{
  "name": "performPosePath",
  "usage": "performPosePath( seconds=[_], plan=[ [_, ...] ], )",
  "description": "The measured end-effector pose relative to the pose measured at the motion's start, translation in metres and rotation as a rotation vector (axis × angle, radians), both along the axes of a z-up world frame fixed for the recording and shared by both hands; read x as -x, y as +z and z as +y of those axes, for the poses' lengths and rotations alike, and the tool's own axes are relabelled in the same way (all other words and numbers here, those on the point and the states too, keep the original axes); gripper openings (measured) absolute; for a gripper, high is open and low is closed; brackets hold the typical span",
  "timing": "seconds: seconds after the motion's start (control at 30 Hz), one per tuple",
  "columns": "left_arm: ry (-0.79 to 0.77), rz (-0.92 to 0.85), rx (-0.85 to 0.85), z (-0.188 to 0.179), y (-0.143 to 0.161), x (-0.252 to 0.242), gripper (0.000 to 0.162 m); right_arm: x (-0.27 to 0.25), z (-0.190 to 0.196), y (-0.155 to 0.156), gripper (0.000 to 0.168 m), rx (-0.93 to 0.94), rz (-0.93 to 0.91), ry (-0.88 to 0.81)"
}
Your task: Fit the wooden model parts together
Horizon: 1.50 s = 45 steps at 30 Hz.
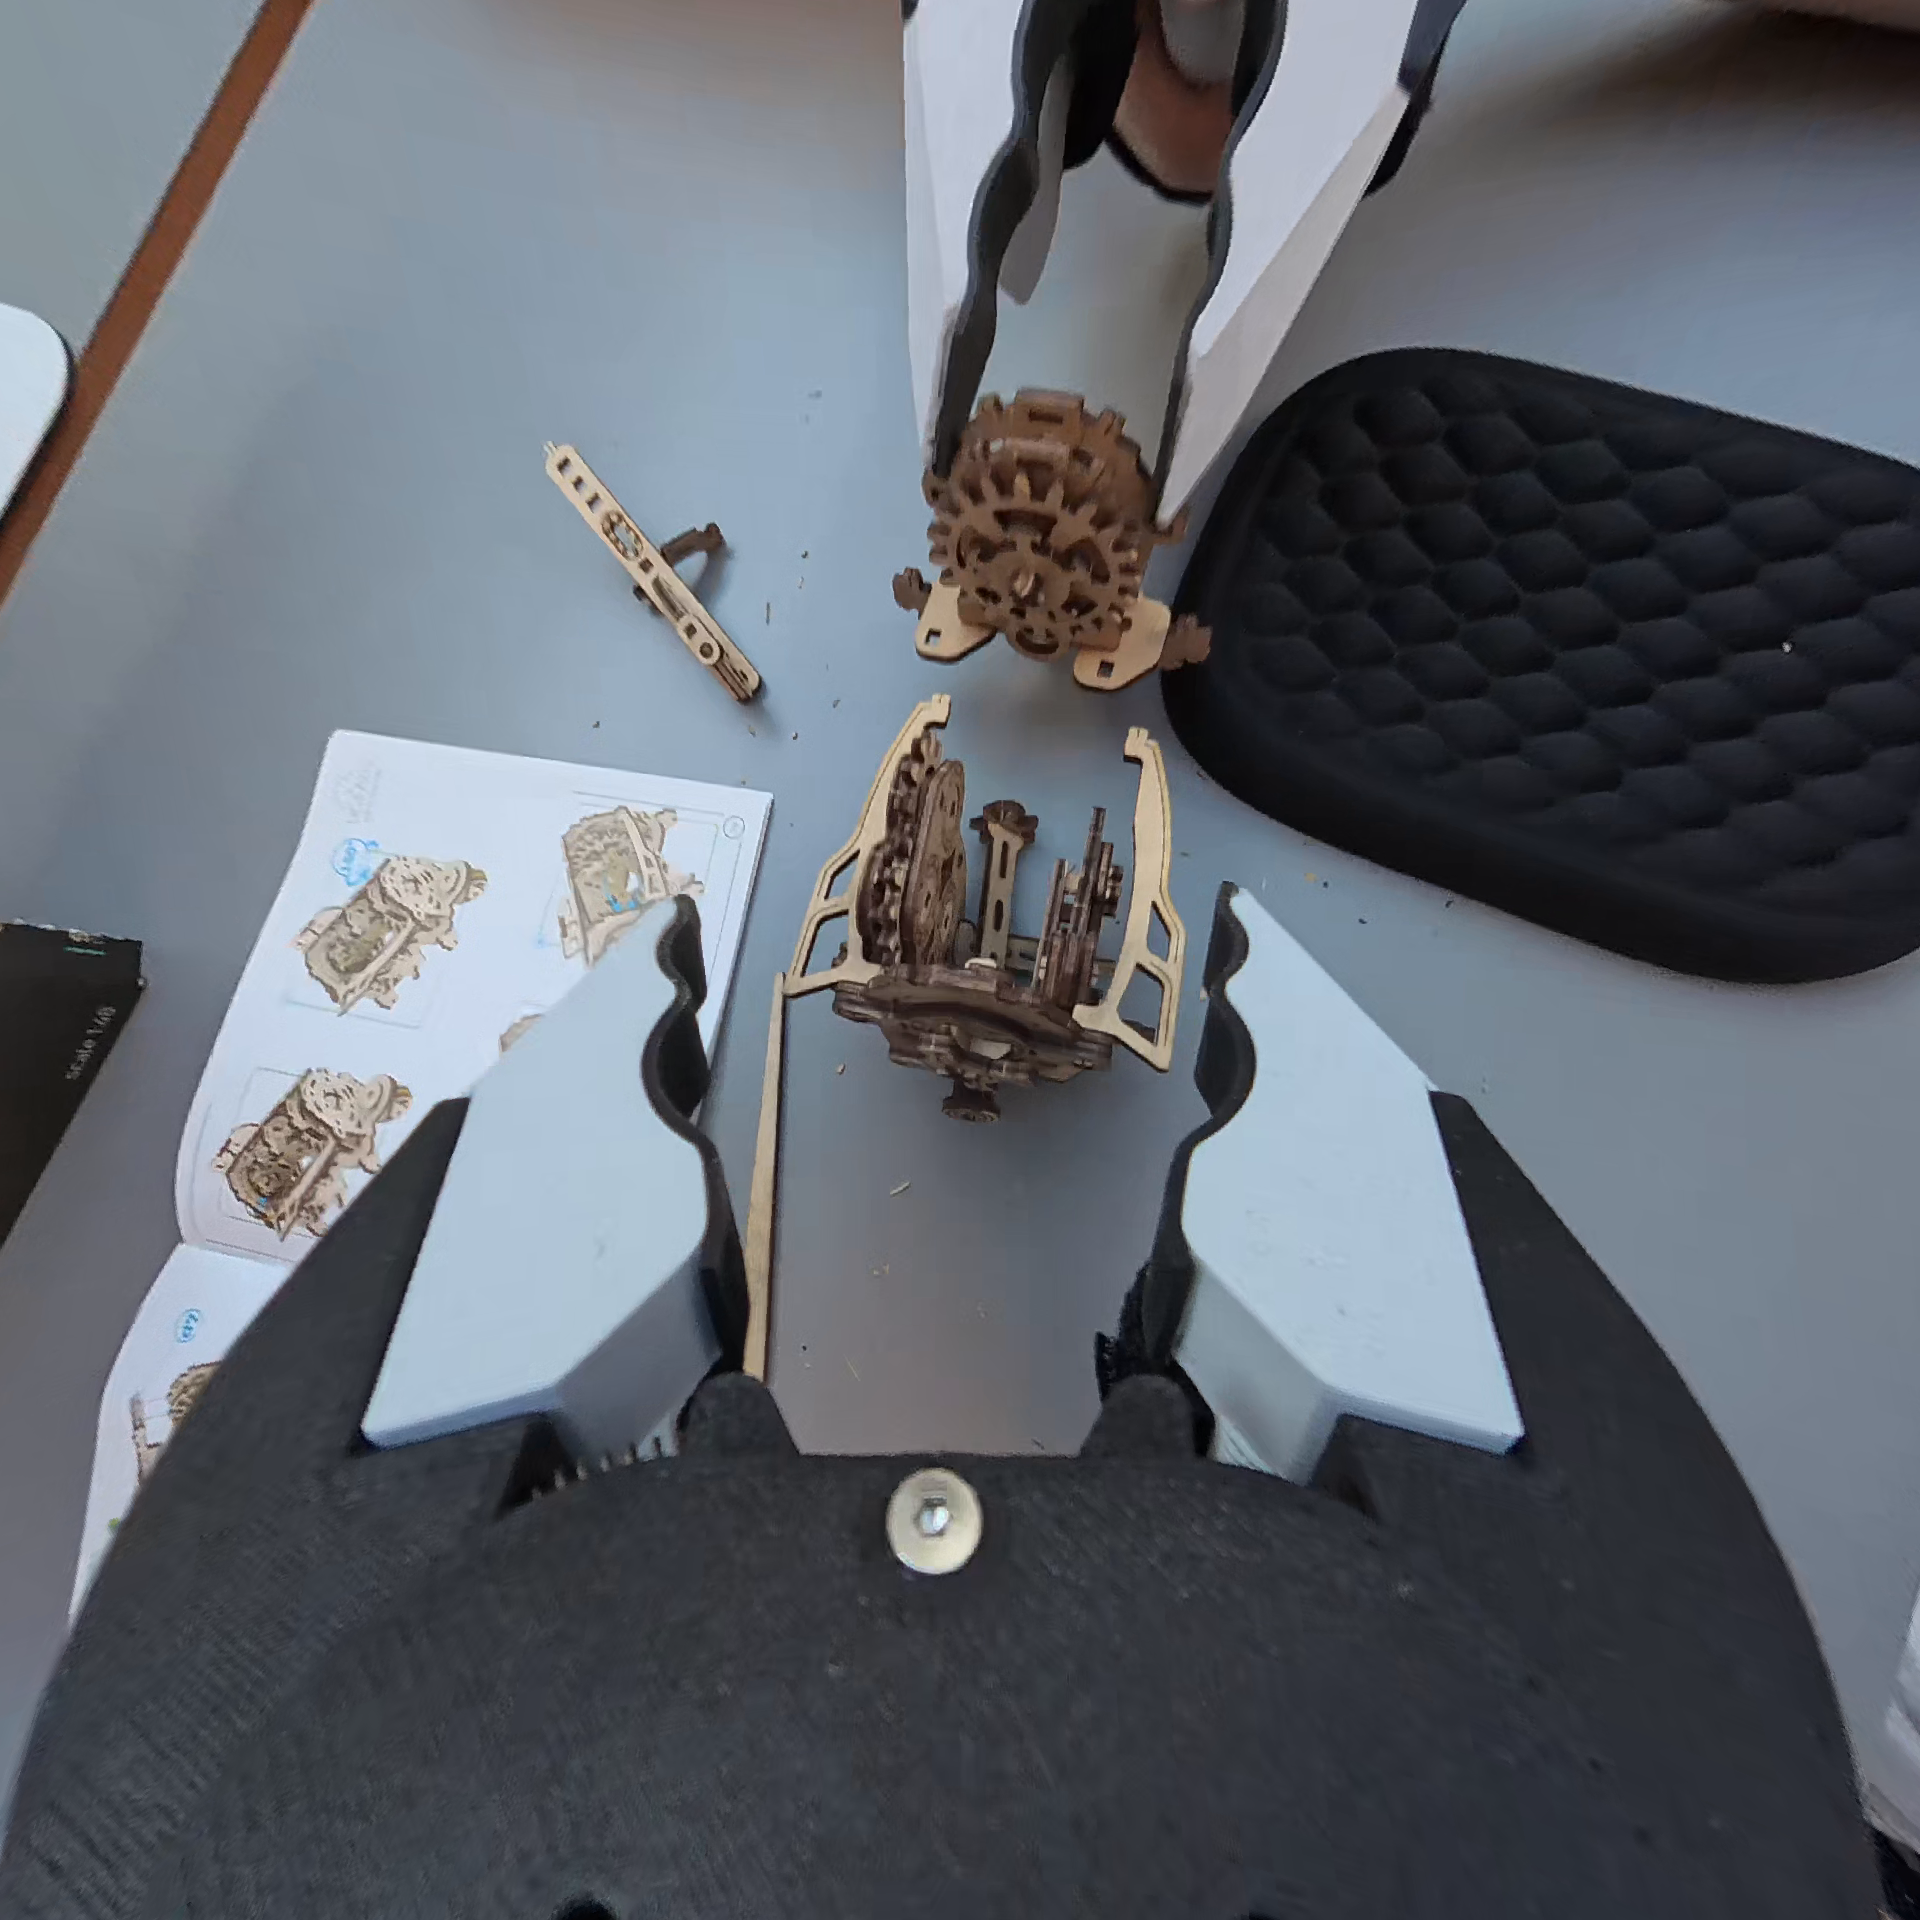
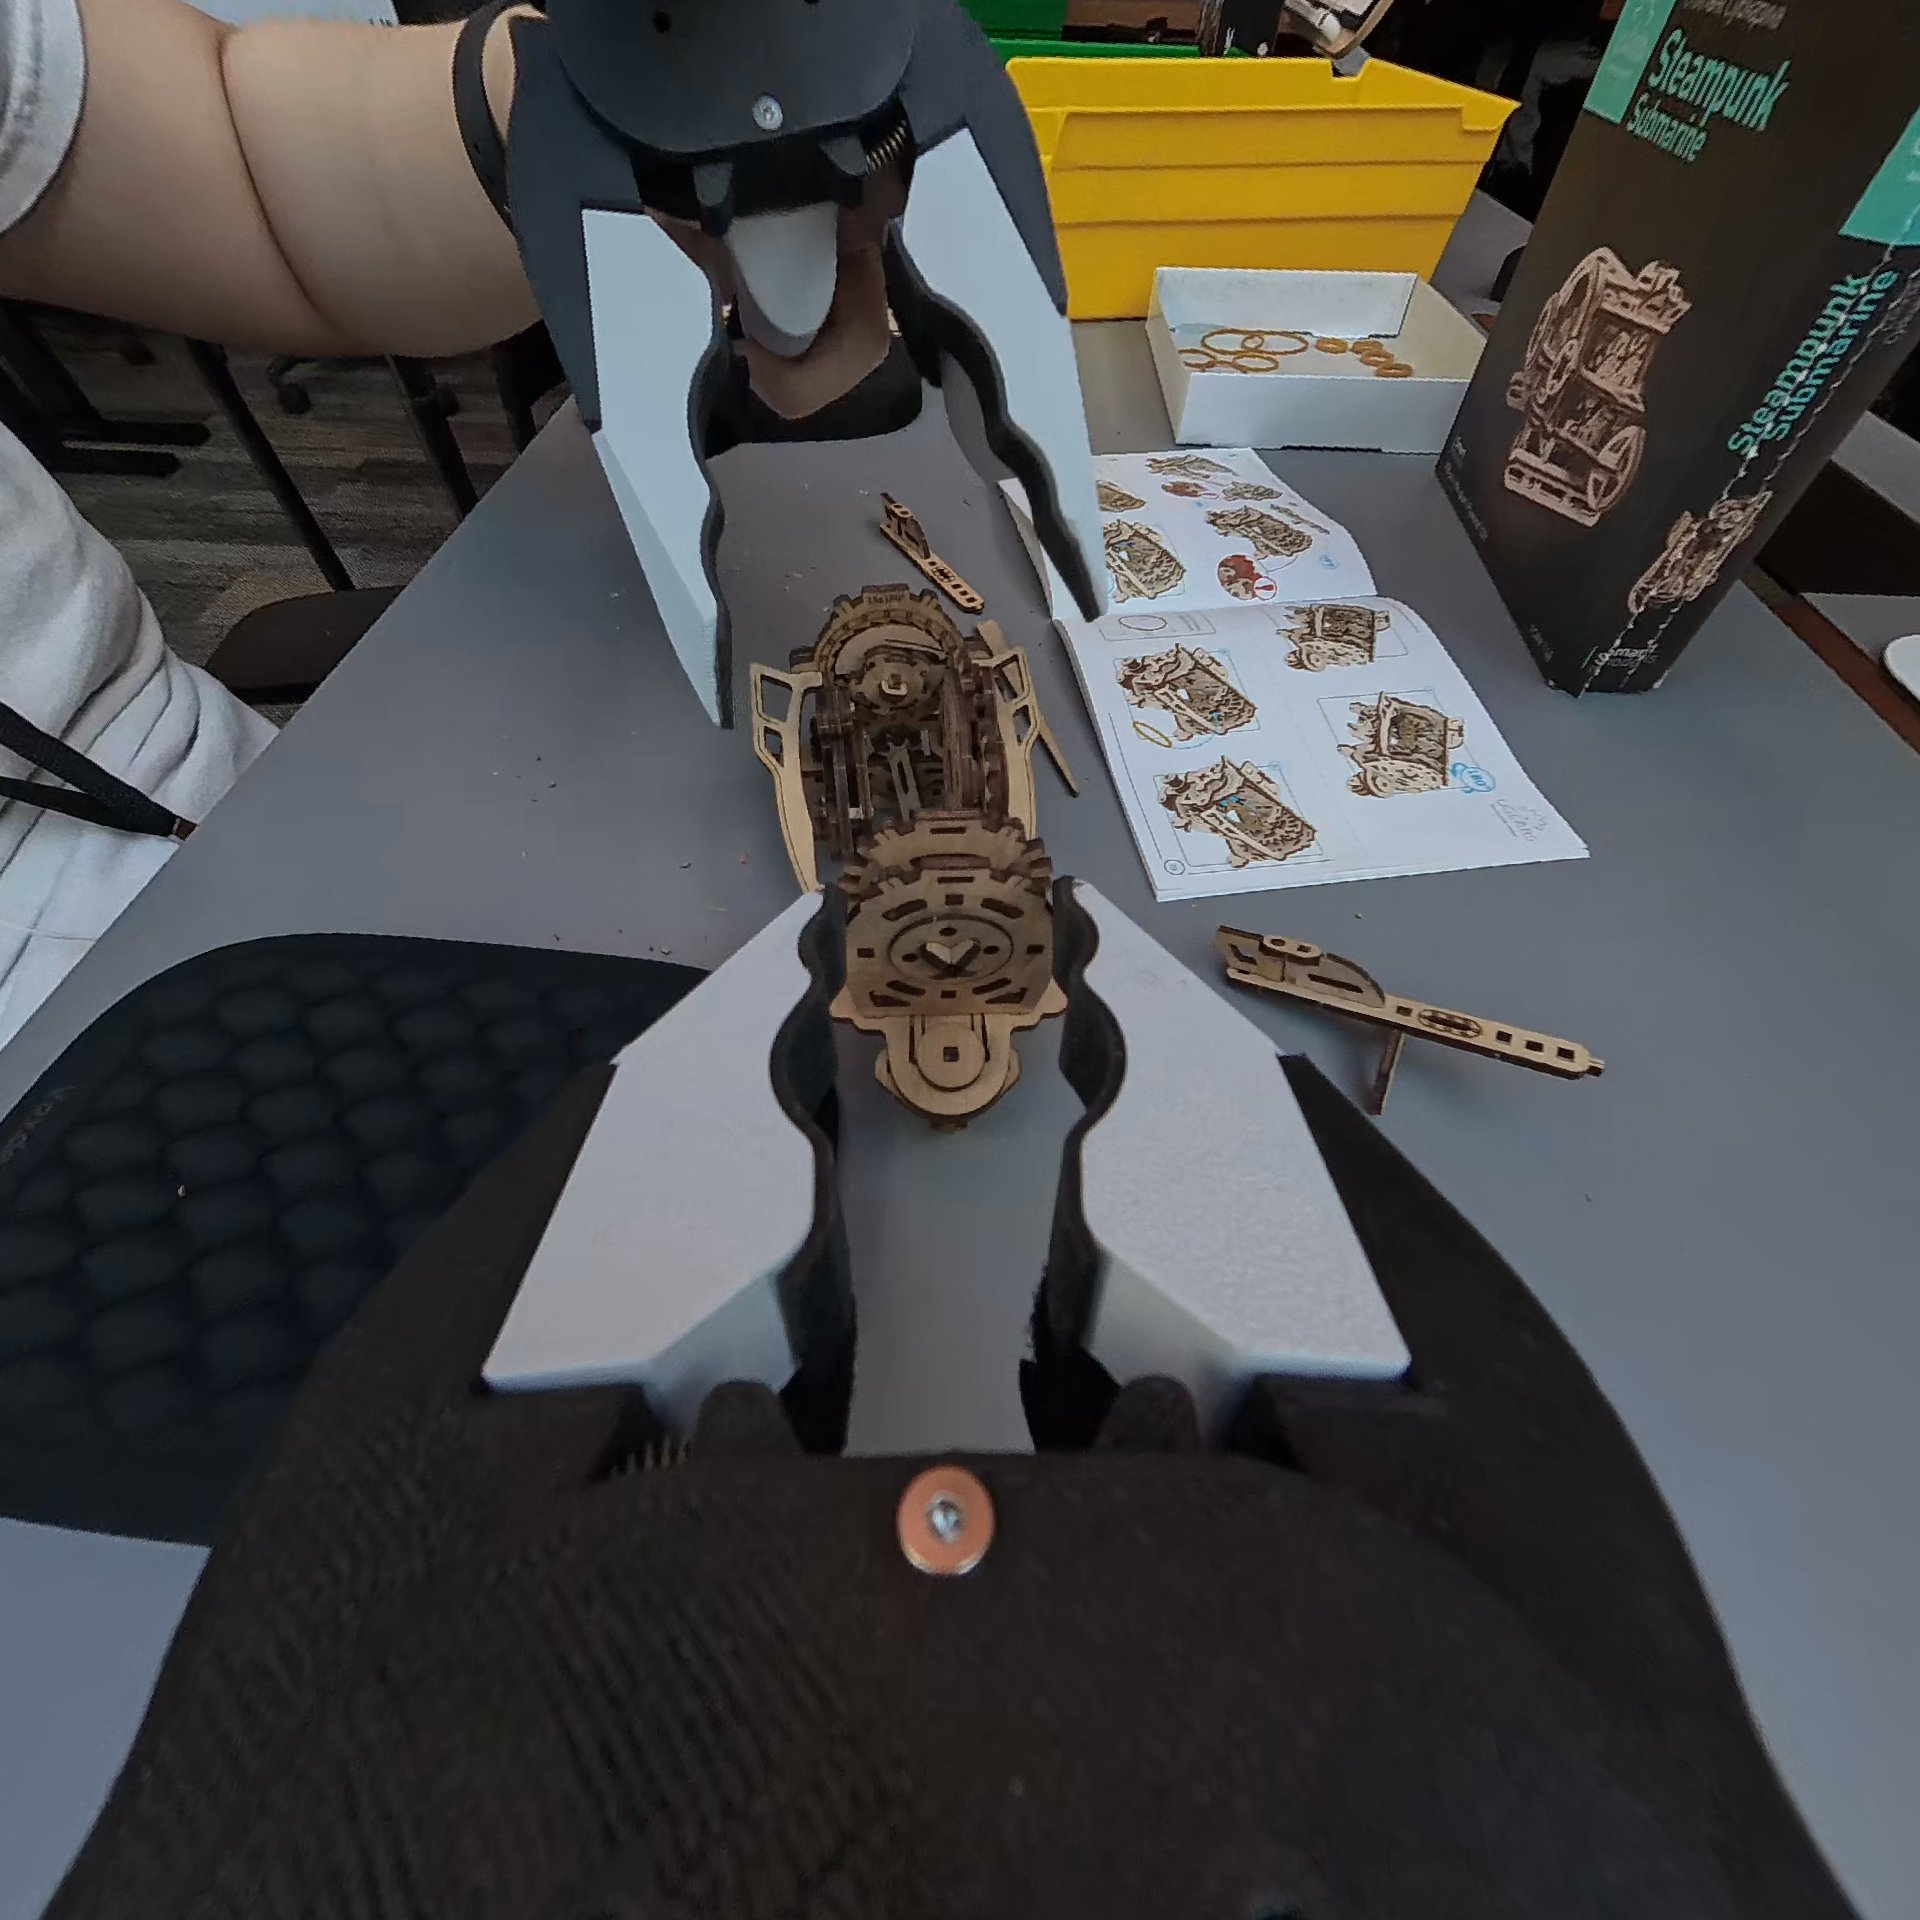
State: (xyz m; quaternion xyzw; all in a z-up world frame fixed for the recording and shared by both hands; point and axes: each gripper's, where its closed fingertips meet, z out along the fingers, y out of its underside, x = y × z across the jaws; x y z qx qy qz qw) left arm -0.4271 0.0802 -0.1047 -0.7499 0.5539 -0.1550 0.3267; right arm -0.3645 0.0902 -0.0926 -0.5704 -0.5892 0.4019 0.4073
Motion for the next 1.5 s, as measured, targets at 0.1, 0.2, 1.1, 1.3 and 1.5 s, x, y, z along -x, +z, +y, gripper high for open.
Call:
performPosePath(
  seconds=[0.1,0.2,1.1,1.3,1.5],
  plan=[
    [-0.047,0.001,-0.030,-0.006,0.008,-0.013,0.096,0.001,-0.002,-0.001,0.039,-0.001,0.011,0.011],
    [-0.079,0.031,-0.065,-0.004,0.007,-0.020,0.096,0.001,-0.004,-0.001,0.039,-0.005,0.018,0.016],
    [-0.014,-0.136,-0.023,0.018,0.025,-0.001,0.080,0.010,-0.008,-0.004,0.040,-0.083,-0.039,-0.003],
    [0.038,-0.246,-0.012,0.019,0.033,0.012,0.079,0.009,-0.008,0.001,0.038,-0.076,-0.025,-0.002],
    [0.099,-0.338,0.006,0.027,0.029,0.028,0.079,-0.002,-0.001,0.003,0.038,-0.056,-0.056,-0.043]
  ],
)
